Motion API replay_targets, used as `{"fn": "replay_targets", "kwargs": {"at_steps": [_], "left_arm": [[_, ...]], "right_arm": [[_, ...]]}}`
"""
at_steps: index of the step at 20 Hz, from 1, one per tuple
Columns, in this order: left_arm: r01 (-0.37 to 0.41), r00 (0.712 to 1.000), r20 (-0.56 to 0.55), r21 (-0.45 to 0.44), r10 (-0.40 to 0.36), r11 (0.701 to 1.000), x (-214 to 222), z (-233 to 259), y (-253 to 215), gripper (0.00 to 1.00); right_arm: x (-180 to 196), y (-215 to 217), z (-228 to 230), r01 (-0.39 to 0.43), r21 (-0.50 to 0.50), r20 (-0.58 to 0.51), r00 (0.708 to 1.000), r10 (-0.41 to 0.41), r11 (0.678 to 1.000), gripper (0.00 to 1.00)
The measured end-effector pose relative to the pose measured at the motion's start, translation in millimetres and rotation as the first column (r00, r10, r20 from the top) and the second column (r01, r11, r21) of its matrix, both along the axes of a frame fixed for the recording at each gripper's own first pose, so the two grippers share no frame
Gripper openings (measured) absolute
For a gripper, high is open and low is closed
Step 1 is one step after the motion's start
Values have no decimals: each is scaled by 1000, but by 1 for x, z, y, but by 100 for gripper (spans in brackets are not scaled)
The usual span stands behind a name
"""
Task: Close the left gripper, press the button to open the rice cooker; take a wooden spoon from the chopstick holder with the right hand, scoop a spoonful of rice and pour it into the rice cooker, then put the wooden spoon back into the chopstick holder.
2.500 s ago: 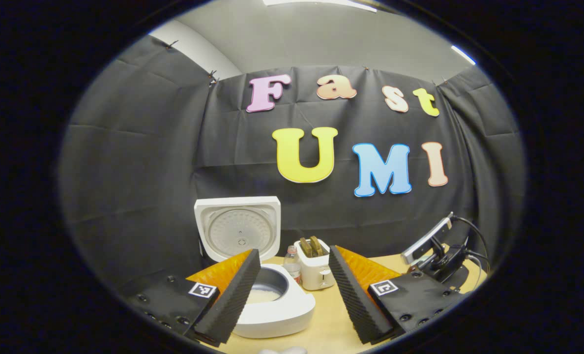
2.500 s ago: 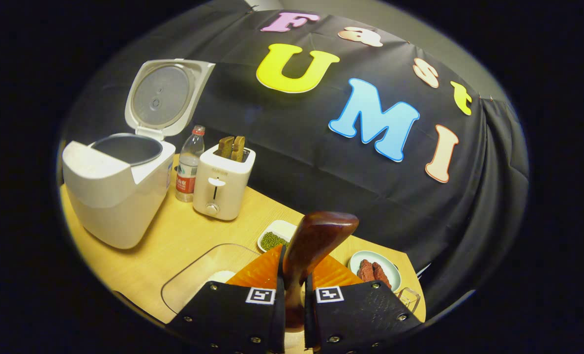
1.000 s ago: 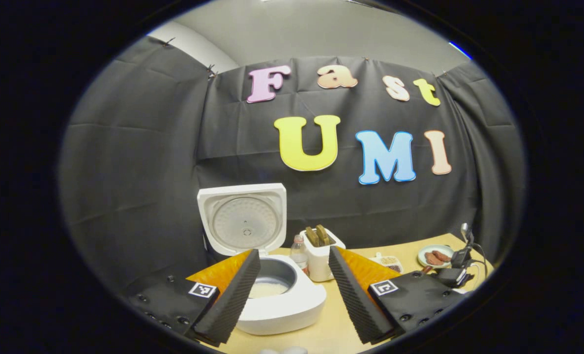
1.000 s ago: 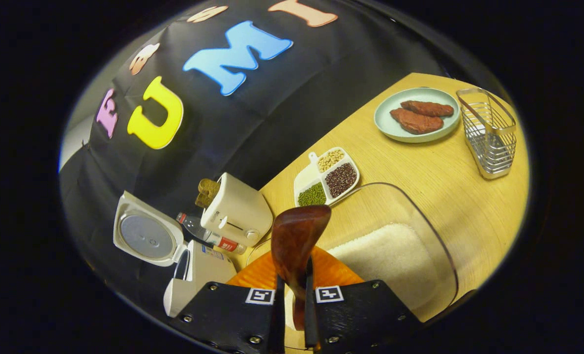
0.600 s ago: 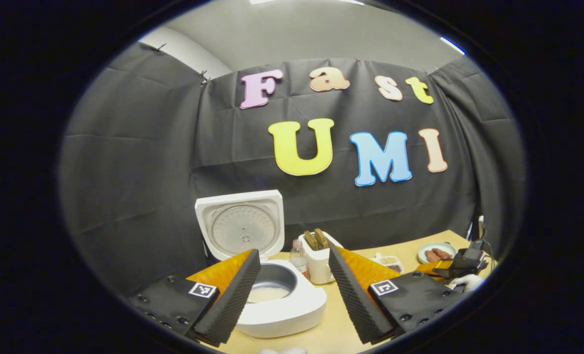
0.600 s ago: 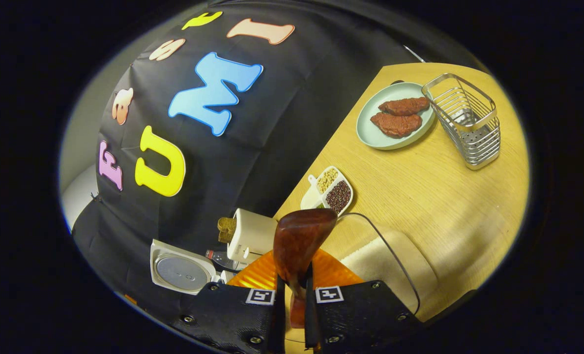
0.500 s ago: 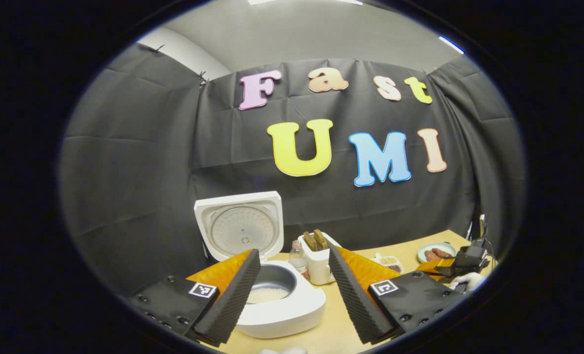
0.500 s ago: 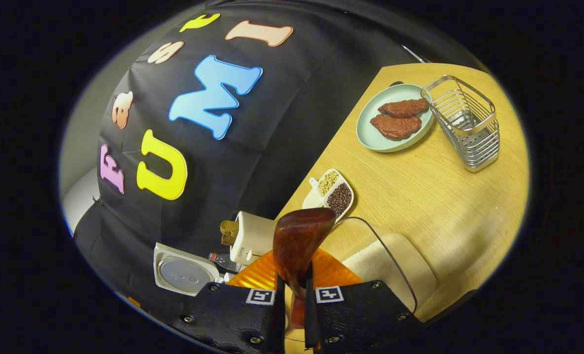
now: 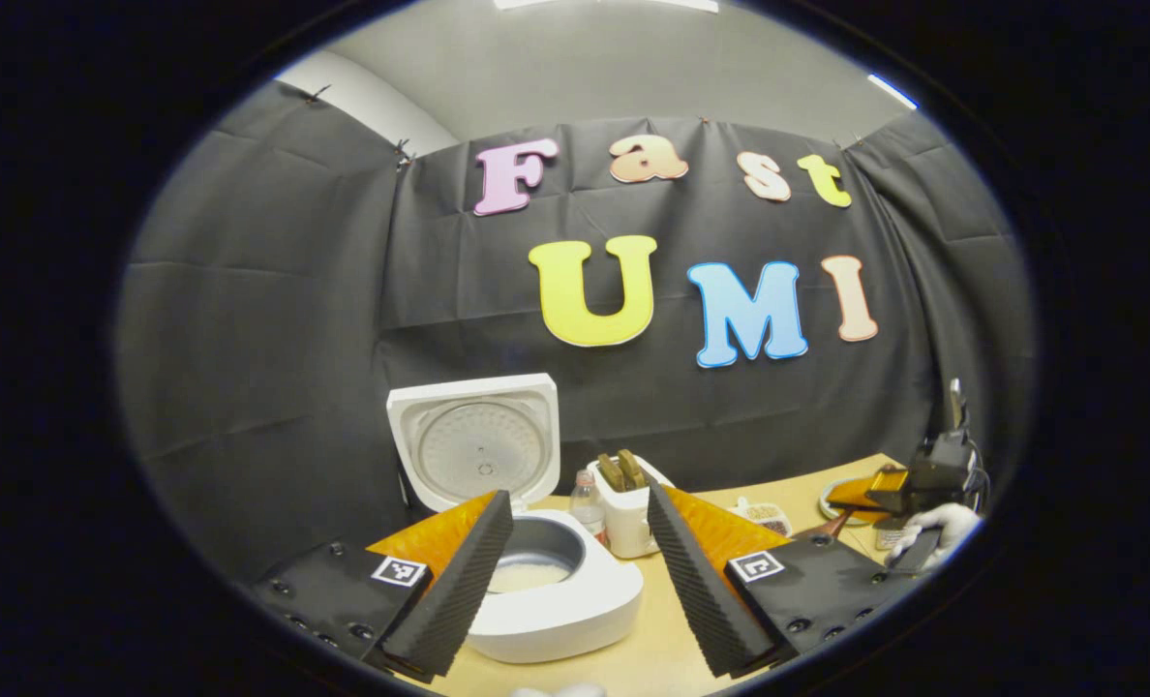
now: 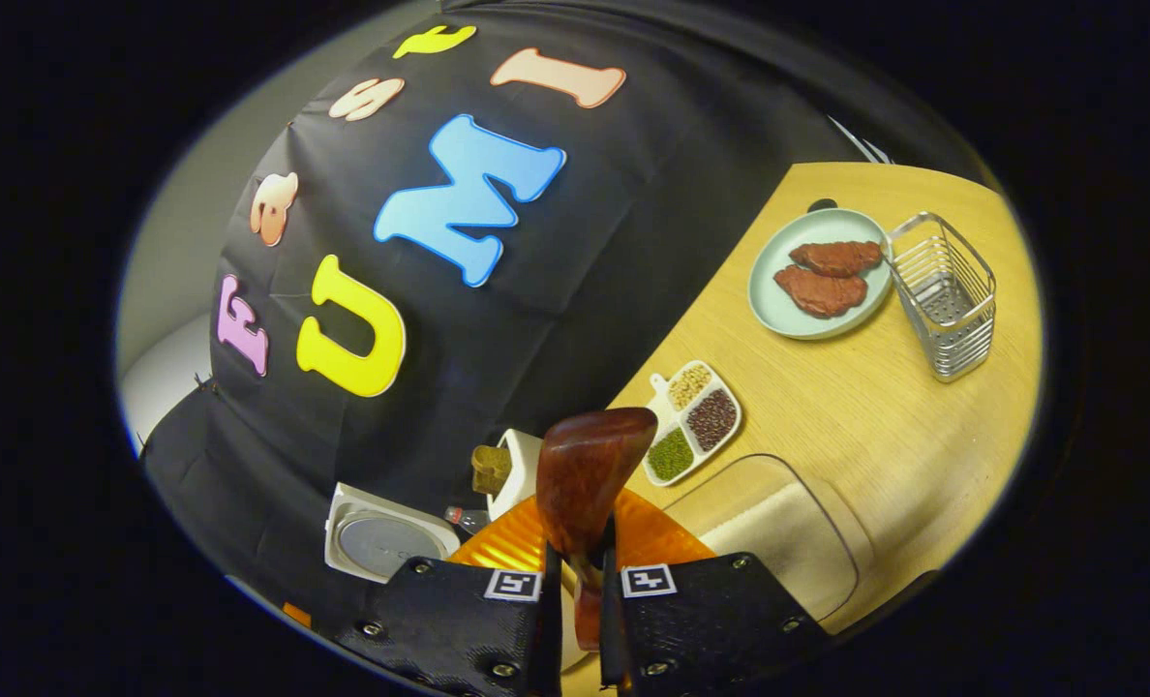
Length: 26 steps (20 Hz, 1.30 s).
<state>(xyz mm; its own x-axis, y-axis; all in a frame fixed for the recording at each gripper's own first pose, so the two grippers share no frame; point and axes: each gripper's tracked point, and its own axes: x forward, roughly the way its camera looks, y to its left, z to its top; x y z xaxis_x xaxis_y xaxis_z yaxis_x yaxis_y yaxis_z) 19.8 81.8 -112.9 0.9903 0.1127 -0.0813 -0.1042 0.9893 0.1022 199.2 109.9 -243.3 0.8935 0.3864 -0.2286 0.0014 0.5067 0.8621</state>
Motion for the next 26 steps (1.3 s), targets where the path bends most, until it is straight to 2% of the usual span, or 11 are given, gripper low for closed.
{"fn": "replay_targets", "kwargs": {"at_steps": [5, 11, 17, 21, 23, 26], "left_arm": [[-8, 1000, -9, -20, 8, 1000, -17, -3, 16, 98], [-73, 997, 2, -14, 73, 997, -41, 2, 53, 99], [-129, 992, -6, -29, 129, 991, -56, -4, 69, 99], [-178, 984, -22, -30, 177, 984, -62, -14, 89, 97], [-198, 980, -27, -43, 197, 979, -61, -16, 98, 99], [-212, 977, -28, -51, 210, 976, -59, -18, 102, 99]], "right_arm": [[4, 61, 60, -68, -2, 58, 996, 68, 998, 16], [7, 170, 96, -201, 26, 94, 976, 198, 979, 15], [7, 283, 96, -328, -4, 101, 940, 327, 945, 16], [2, 336, 75, -389, -39, 87, 916, 391, 920, 16], [4, 349, 69, -397, -81, 88, 911, 404, 914, 16], [13, 352, 66, -373, -234, 125, 904, 409, 898, 15]]}}
